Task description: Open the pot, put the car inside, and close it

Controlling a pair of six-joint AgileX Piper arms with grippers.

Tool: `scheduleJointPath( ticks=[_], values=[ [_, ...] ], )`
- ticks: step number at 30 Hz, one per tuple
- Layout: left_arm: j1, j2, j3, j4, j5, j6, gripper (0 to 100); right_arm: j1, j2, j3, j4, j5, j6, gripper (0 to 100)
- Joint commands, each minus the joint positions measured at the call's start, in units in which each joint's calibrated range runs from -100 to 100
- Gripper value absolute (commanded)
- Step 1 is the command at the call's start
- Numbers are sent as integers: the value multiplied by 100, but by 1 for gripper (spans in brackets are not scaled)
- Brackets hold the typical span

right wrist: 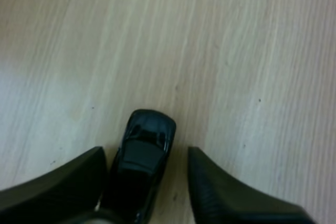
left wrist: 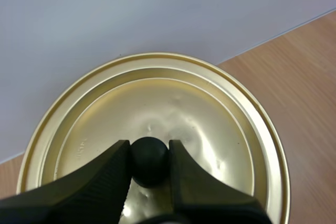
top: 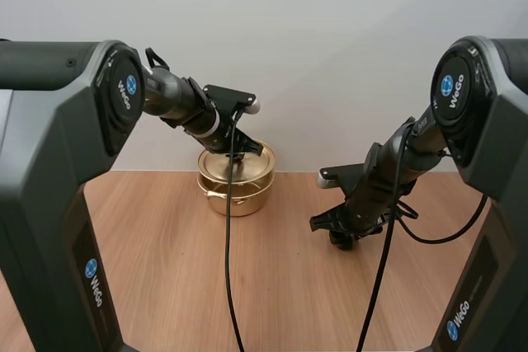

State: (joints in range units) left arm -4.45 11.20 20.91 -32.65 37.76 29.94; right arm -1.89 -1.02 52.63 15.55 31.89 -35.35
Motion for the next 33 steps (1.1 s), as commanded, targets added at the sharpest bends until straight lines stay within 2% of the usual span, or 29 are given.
scheduleJointPath(
  ticks=[1, 2, 3, 6, 10, 15, 18, 22, 27, 30, 33],
  values=[
    [-4, -119, -89, 0, 66, 0, 0, -3, 10, -5, 3, 45, 57, 32],
    [-4, -220, -119, 0, 86, 0, 0, -3, 10, -5, 3, 45, 57, 14],
    [-4, -335, -127, 0, 156, 0, 0, -3, 10, -5, 3, 45, 57, 0],
    [-4, -780, -127, -12, 212, 0, 0, -3, -29, -109, -65, 114, 57, 0],
    [-4, -1558, -127, -12, 158, 0, 0, -3, -232, -687, -30, 392, 34, 0],
    [-4, -2644, -127, -50, -614, -17, 0, 91, -285, -1639, 634, 775, -448, 0],
    [2, -3239, -127, -306, -847, -17, 0, 326, -260, -2078, 938, 775, -755, 0],
    [2, -3864, -248, -396, -725, -17, 0, 741, -93, -2651, 939, 775, -863, 0],
    [10, -4319, -642, -396, 358, -17, 0, 1207, 538, -3471, 928, 804, -941, 0],
    [94, -4432, -786, -396, 620, -52, 0, 1373, 1051, -3799, 903, 947, -941, 0],
    [283, -4468, -797, -396, 660, -119, 0, 1425, 1567, -3974, 903, 947, -941, 0]
  ],
)
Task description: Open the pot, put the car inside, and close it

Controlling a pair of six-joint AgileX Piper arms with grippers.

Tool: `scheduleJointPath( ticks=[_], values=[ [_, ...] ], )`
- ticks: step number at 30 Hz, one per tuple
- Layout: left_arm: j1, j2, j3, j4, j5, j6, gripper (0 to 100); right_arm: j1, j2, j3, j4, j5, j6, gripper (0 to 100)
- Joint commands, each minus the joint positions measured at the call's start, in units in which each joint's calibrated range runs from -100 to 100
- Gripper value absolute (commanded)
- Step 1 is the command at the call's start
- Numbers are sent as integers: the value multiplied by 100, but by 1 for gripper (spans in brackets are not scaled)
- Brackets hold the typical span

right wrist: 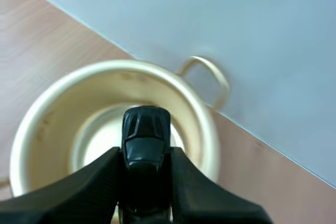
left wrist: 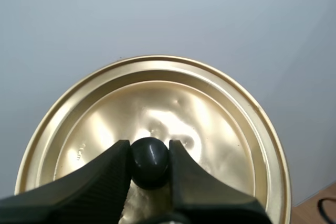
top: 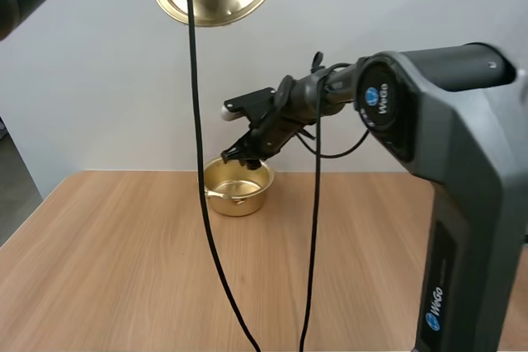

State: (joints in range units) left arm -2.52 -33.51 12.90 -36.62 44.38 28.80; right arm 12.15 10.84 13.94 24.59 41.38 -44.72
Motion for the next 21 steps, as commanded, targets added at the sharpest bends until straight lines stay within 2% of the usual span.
scheduleJointPath(
  ticks=[1, 4, 8, 10, 11, 13, 14, 21],
  values=[
    [147, 4, 3, 1, 42, -5, 0, 21, 495, -146, -1, -21, -18, 0],
    [234, 4, 3, 1, 87, -5, 0, 21, 805, -278, -1, -48, -31, 0],
    [253, 4, 3, 1, 129, -13, 0, 21, 942, -387, -1, -62, -31, 1],
    [253, 4, 3, 1, 129, -13, 0, 21, 942, -469, -1, -44, -31, 30],
    [253, 4, 3, 1, 148, -13, 0, 21, 942, -495, -1, -23, -31, 53],
    [253, 4, 3, 1, 165, -36, 0, 21, 942, -512, -1, -41, -31, 75],
    [253, 16, 3, 1, 185, -36, 0, 21, 942, -512, 11, -41, -31, 74],
    [253, 271, 3, 1, 300, -44, 0, -127, 620, -512, 88, 534, 11, 31]
  ],
)
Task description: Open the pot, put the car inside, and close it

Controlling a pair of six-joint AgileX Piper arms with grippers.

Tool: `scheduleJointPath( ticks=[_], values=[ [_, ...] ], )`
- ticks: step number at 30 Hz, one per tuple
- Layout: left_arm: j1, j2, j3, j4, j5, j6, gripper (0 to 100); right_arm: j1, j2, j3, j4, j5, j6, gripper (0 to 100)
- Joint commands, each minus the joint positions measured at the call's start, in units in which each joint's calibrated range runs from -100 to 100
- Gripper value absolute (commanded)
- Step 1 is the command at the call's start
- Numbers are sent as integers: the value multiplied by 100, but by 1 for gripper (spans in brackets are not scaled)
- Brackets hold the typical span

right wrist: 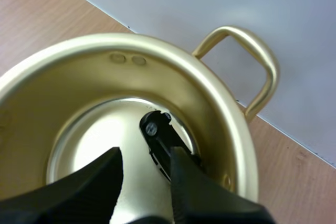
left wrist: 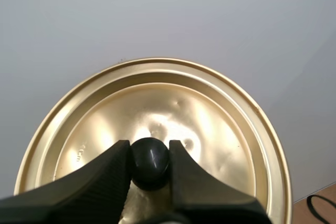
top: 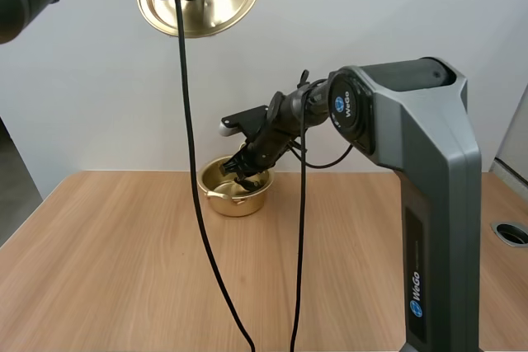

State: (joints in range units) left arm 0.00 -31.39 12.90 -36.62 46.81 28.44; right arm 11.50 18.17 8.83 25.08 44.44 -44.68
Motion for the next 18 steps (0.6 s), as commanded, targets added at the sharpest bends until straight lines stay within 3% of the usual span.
scheduleJointPath(
  ticks=[1, 3, 12, 18],
  values=[
    [1, 141, 3, 1, 85, -8, 0, -131, -224, -2, 65, 345, 45, 23],
    [1, 357, 3, 1, 240, -8, 0, -377, -550, 22, 156, 584, 229, 0],
    [-8, 1303, 3, 1, 801, -8, 0, -1675, -2332, 1342, 211, 436, 214, 0],
    [-261, 2069, 3, 180, 1112, 1, 0, -1844, -3484, 2409, 256, -131, 70, 0]
  ],
)
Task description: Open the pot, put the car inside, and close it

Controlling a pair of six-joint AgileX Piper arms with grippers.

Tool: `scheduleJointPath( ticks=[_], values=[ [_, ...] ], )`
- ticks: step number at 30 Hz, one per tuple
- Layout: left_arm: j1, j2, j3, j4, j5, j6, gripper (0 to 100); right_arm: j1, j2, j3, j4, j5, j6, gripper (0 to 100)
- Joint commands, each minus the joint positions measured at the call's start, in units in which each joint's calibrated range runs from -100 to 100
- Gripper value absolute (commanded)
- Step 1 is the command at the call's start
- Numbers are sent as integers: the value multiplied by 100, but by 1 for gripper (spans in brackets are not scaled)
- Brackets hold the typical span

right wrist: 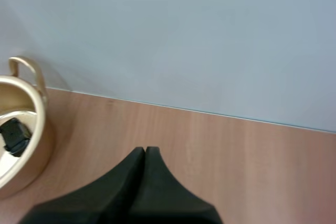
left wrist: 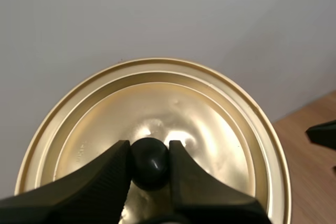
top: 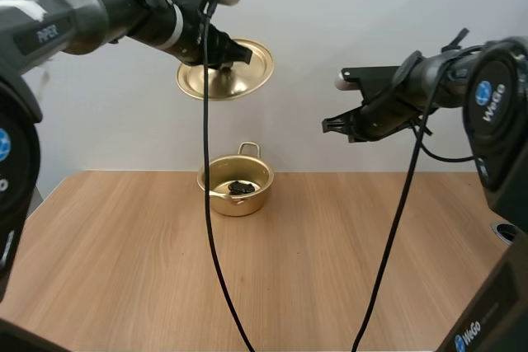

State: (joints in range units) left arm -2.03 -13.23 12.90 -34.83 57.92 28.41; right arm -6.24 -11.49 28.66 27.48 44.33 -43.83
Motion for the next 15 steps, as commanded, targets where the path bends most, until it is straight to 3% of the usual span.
scheduleJointPath(
  ticks=[1, 4, 15],
  values=[
    [-102, 365, 3, 1, 1, -5, 0, -71, -673, 554, 30, -194, -16, 0],
    [-175, 793, 3, 57, 70, -100, 0, -71, -1050, 841, 1, -212, -16, 0],
    [-175, 1702, 266, 420, 86, -262, 0, -71, -1704, 1193, 11, -133, -16, 0]
  ],
)
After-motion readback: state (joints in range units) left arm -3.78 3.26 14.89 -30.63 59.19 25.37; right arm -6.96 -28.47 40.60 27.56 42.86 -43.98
